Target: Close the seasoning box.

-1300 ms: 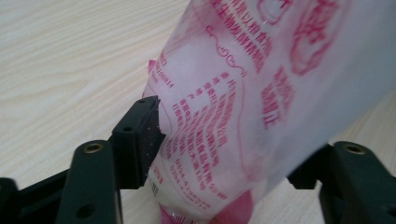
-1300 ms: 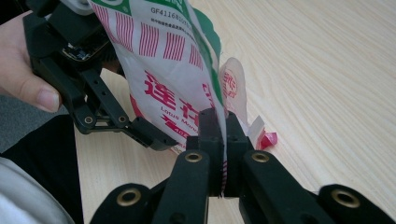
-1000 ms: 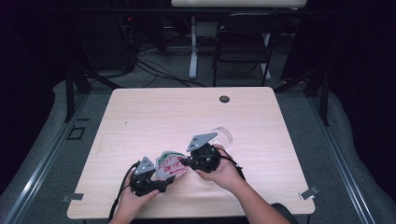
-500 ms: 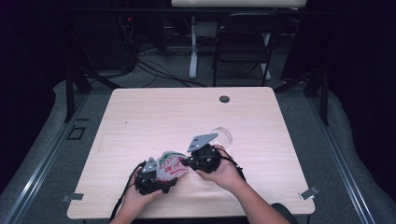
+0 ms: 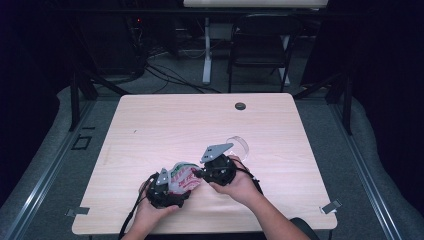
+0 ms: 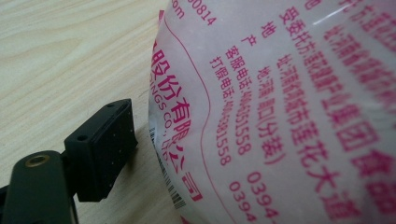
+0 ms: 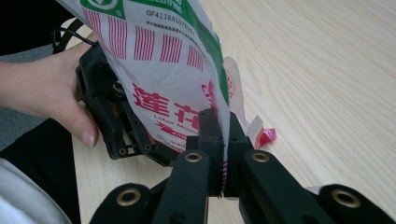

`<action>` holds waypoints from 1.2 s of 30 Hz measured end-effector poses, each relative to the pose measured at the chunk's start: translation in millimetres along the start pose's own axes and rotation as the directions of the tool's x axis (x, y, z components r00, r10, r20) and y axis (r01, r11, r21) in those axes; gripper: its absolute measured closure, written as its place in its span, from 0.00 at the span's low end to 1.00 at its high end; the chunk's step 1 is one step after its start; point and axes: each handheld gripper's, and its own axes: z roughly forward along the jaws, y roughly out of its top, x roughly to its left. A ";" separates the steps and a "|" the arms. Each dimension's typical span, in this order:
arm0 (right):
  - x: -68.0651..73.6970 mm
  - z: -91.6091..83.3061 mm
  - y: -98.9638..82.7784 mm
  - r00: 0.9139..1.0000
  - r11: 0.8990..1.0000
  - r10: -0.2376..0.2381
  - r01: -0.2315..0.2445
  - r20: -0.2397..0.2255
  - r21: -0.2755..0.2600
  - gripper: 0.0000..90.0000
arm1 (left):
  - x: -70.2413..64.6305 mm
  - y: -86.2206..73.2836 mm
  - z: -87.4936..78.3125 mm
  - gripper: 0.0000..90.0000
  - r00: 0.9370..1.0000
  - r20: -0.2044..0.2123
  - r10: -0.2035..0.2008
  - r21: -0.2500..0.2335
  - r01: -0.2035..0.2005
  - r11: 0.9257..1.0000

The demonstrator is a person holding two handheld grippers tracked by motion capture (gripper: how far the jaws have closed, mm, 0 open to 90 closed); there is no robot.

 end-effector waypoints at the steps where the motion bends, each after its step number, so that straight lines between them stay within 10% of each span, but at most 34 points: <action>1: -0.2 -0.1 0.1 1.000 1.000 -0.002 0.002 -0.001 0.003 1.00 | -0.2 0.0 0.2 0.17 1.000 0.000 0.002 0.000 -0.002 1.000; 28: 1.0 0.8 -0.3 1.000 1.000 -0.002 0.002 0.009 -0.001 1.00 | -5.6 0.9 2.0 0.19 0.998 -0.058 0.032 0.013 -0.031 0.999; 36: 0.6 0.8 -0.1 1.000 1.000 -0.005 0.005 0.014 -0.002 1.00 | -8.0 0.2 0.5 0.42 0.998 -0.039 0.043 -0.016 -0.044 0.999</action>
